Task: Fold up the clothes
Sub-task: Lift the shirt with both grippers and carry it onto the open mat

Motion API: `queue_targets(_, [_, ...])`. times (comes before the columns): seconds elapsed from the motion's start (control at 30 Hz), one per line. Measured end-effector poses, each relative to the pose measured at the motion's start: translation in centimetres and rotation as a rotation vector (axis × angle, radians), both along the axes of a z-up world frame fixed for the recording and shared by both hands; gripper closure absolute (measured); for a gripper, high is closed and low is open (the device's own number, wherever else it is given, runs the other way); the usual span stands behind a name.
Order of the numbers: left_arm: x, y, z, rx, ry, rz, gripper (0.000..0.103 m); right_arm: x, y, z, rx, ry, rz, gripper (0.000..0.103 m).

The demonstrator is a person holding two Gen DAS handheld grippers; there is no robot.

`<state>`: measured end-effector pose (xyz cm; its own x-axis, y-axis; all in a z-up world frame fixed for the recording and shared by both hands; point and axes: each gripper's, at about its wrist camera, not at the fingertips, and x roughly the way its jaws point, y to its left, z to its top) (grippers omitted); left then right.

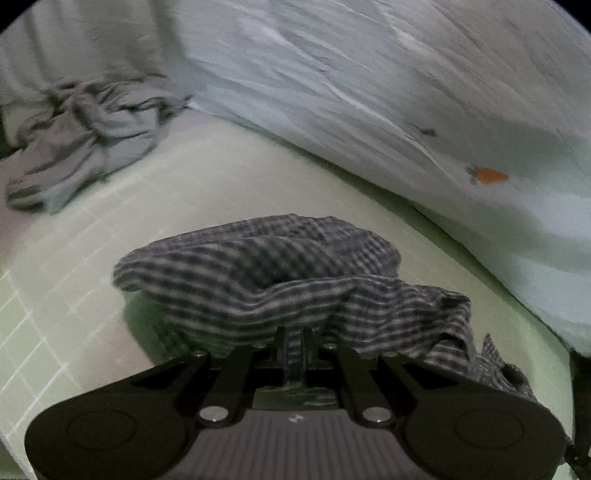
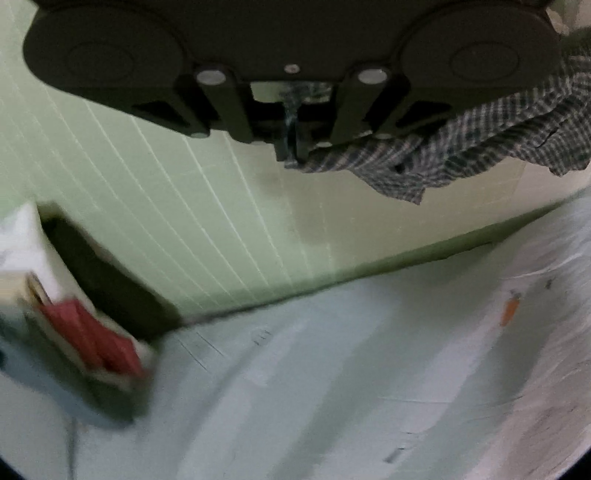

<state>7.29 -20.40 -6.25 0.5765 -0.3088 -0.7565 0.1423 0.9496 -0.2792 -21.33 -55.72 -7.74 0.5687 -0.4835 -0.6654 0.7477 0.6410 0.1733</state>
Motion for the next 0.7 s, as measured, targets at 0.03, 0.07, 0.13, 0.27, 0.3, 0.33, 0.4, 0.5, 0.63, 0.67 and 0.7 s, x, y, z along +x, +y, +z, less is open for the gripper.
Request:
queue_targets(0.03, [0.1, -0.6, 0.2, 0.012, -0.008, -0.025, 0.093, 0.0, -0.1, -0.3, 0.02, -0.009, -0.013, 0.095])
queue_targets(0.07, [0.2, -1.2, 0.4, 0.023, -0.016, -0.054, 0.09, 0.0, -0.1, -0.4, 0.037, -0.017, -0.025, 0.091])
queue_targets(0.13, [0.3, -2.2, 0.8, 0.035, -0.034, -0.118, 0.079, -0.3, 0.2, -0.8, 0.065, -0.03, -0.049, 0.087])
queue_targets(0.27, [0.2, -4.2, 1.2, 0.076, -0.078, -0.238, 0.058, -1.8, 0.4, -2.1, 0.125, -0.075, -0.091, 0.067])
queue_targets(0.3, [0.2, -4.7, 1.2, 0.09, -0.085, -0.264, 0.054, -2.1, 0.6, -2.4, 0.135, -0.083, -0.097, 0.066])
queue_targets(0.33, [0.4, -5.2, 1.1, 0.1, -0.086, -0.288, 0.052, -2.3, 0.8, -2.6, 0.14, -0.083, -0.102, 0.063])
queue_targets(0.4, [0.6, -5.8, 1.1, 0.097, -0.084, -0.328, 0.047, -2.6, 1.3, -2.8, 0.152, -0.079, -0.108, 0.058])
queue_targets(0.5, [0.5, -6.6, 1.3, 0.058, -0.077, -0.381, 0.032, -3.0, 1.8, -3.2, 0.193, -0.091, -0.116, 0.052])
queue_targets(0.63, [-0.6, -7.6, 1.9, 0.004, -0.077, -0.5, 0.027, -2.6, 1.8, -3.3, 0.247, -0.142, -0.089, 0.052])
queue_targets(0.67, [-1.0, -8.1, 2.0, 0.0, -0.079, -0.532, 0.024, -2.3, 1.7, -3.3, 0.257, -0.153, -0.079, 0.051])
queue_targets(0.7, [-1.4, -8.5, 2.0, -0.003, -0.081, -0.566, 0.024, -2.0, 1.7, -3.3, 0.271, -0.162, -0.072, 0.05])
